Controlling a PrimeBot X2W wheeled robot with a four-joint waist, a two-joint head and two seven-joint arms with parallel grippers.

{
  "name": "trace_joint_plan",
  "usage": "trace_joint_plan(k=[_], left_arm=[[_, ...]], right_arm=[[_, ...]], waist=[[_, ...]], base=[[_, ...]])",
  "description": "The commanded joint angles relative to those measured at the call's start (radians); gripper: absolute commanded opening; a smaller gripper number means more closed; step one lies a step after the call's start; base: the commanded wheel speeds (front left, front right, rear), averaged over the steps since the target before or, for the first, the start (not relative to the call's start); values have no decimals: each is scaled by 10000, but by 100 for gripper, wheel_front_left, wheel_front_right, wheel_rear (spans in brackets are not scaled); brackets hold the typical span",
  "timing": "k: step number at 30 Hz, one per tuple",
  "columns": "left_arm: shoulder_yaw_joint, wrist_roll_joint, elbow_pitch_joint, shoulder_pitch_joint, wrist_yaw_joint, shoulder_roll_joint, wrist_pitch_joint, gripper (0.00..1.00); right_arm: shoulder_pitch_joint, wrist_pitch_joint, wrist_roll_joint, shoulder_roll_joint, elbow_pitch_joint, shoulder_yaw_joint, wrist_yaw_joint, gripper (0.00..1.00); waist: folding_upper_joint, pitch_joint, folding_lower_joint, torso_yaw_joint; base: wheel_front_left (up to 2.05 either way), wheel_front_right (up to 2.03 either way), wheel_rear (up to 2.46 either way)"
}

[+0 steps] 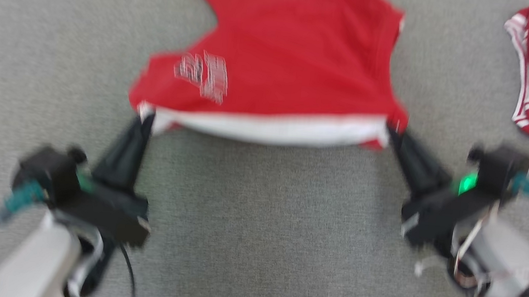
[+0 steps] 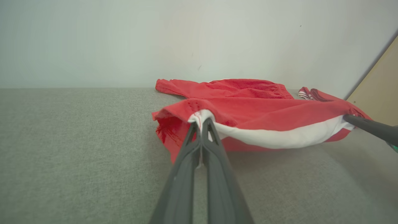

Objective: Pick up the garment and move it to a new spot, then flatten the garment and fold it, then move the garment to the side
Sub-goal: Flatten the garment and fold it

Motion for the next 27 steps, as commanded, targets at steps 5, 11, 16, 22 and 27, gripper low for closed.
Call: trace_joint_plan(k=[5,11,16,22,27], left_arm=[[237,359,33,1481,-120,-504,-26,0],[859,677,104,3096,-286,-870,-27,0],[1231,888,63,4196,-388,-1013,-27,0],[1404,1122,31,5019,-541,-1045,-27,0],[1579,1293,-5,5366,-582,-1109,-27,0]], right_arm=[[1683,120,-304,-87,-612,-298,-21,0],[3507,504,-741,-129,-1457,-704,-21,0],[5197,865,-856,-154,-2137,-1449,-21,0],[7123,1468,-1233,-27,-3108,-2196,-21,0],[8293,2146,-1496,173,-3918,-2731,-21,0]], waist=[[1,-1020,3,167],[1,-1715,3,203],[1,-2248,3,357],[1,-2640,3,519],[1,-2681,3,514]], base=[[0,0,0],[0,0,0],[0,0,0],[0,0,0],[0,0,0]])
